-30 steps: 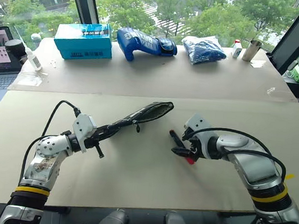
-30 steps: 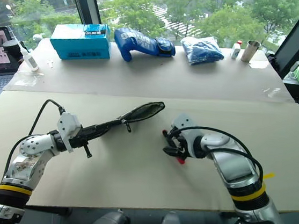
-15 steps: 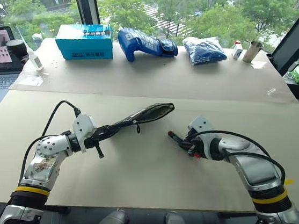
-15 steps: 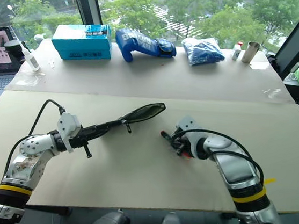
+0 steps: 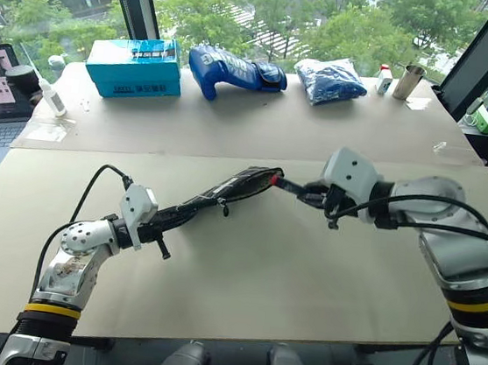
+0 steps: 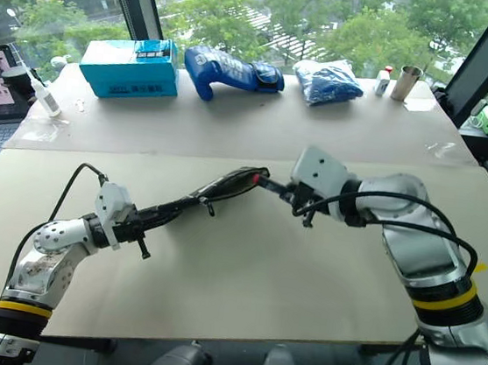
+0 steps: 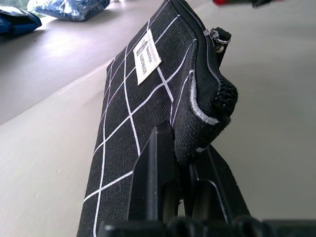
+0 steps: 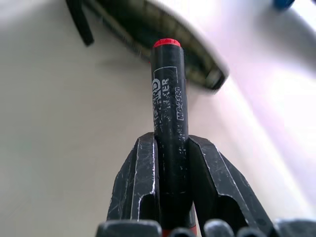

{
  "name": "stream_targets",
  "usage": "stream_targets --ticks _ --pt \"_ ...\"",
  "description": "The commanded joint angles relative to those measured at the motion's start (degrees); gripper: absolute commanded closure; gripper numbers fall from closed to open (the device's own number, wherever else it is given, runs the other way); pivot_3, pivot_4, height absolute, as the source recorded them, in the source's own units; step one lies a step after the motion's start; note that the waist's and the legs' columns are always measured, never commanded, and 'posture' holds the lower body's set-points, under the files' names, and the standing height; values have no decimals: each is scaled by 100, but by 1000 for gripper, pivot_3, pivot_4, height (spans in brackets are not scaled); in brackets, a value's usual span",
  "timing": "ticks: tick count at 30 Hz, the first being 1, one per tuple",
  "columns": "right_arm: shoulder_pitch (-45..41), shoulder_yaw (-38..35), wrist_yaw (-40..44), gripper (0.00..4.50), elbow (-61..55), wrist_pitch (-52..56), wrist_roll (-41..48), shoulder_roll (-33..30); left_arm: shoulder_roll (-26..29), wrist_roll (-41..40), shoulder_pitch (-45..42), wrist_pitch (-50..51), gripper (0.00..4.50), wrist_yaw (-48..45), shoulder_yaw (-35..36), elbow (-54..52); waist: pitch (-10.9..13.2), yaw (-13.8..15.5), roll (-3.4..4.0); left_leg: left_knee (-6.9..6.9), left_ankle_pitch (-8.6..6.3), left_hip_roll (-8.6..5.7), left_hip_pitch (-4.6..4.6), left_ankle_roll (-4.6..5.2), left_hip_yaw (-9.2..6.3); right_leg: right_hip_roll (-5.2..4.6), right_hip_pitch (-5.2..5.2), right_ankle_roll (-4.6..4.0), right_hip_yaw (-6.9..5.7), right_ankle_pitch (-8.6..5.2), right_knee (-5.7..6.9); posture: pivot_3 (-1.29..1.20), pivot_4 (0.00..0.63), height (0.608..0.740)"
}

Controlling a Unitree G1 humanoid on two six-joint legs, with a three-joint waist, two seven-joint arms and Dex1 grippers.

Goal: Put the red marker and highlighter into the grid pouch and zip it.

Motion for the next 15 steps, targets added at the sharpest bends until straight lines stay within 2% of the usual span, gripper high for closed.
stream_targets --ticks 1,7,15 --pt "-295 330 107 4011 38 -776 -609 -45 24 -16 -44 -31 4500 -12 36 -171 0 2 -1 3 -1 -1 0 -1 0 -1 1 0 -1 0 -1 0 150 740" --pt "-469 725 203 4011 158 -1508 -1467 -118 13 14 -21 -76 4500 21 38 -190 1 10 -2 4 -1 -4 -2 -2 2 -5 0 0 0 0 -4 0 150 740" --pt "-587 859 128 4011 428 -2043 -2112 142 8 11 2 -112 4500 13 33 -218 1 2 -2 2 -1 -2 -1 -2 3 -2 -2 0 1 0 -4 0 150 740"
